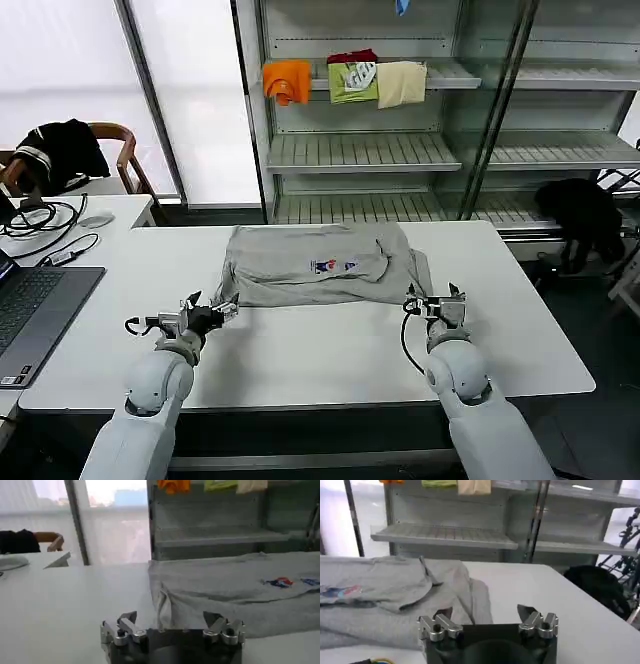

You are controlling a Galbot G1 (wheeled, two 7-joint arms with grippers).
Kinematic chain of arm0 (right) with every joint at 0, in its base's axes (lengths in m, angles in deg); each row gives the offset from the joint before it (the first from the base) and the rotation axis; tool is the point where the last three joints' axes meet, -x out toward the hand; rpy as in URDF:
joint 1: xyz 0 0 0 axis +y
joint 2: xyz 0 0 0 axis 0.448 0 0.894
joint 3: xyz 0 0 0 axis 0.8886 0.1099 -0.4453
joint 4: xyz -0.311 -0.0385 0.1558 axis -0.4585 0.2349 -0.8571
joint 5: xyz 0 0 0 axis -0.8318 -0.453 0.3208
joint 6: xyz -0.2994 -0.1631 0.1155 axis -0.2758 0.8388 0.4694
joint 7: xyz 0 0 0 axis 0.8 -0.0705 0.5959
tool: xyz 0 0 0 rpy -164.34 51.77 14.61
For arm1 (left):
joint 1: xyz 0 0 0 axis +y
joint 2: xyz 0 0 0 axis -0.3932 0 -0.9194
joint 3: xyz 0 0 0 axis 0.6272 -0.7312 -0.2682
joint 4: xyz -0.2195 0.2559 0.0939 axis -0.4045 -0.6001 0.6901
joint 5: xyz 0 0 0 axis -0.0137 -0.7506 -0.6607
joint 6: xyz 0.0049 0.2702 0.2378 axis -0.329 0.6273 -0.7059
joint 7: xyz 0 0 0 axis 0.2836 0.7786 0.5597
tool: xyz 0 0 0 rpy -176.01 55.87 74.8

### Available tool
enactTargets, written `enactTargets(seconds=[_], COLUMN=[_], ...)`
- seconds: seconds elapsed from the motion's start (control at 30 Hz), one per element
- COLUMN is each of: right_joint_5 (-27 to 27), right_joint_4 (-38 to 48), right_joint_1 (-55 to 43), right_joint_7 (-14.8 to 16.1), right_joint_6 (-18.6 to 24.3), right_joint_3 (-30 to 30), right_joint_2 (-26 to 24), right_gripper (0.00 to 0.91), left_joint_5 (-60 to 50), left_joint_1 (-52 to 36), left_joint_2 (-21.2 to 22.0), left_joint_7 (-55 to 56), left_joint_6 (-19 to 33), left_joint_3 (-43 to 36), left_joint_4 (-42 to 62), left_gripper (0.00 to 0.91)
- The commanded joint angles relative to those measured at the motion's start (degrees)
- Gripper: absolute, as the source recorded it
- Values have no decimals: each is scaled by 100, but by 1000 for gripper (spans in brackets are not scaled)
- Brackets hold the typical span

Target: Fold and organize the clothes.

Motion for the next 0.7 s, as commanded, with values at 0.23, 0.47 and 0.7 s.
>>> enactTargets(seconds=[0.23,0.47,0.7], right_joint_5=[-110,-109,-137], right_joint_4=[165,237,268], right_joint_1=[-12,-5,19], right_joint_7=[36,9,30], right_joint_6=[0,-2,0], right_joint_3=[58,82,96], right_joint_2=[25,28,59], right_gripper=[907,907,856], left_joint_5=[-22,-58,-81], left_joint_1=[-74,-135,-168], left_joint_2=[-24,-74,-69], left_joint_7=[-1,-6,-21], left_joint_6=[-1,-8,-11], left_joint_3=[-21,-92,-179], left_joint_4=[220,314,402], left_gripper=[897,715,504])
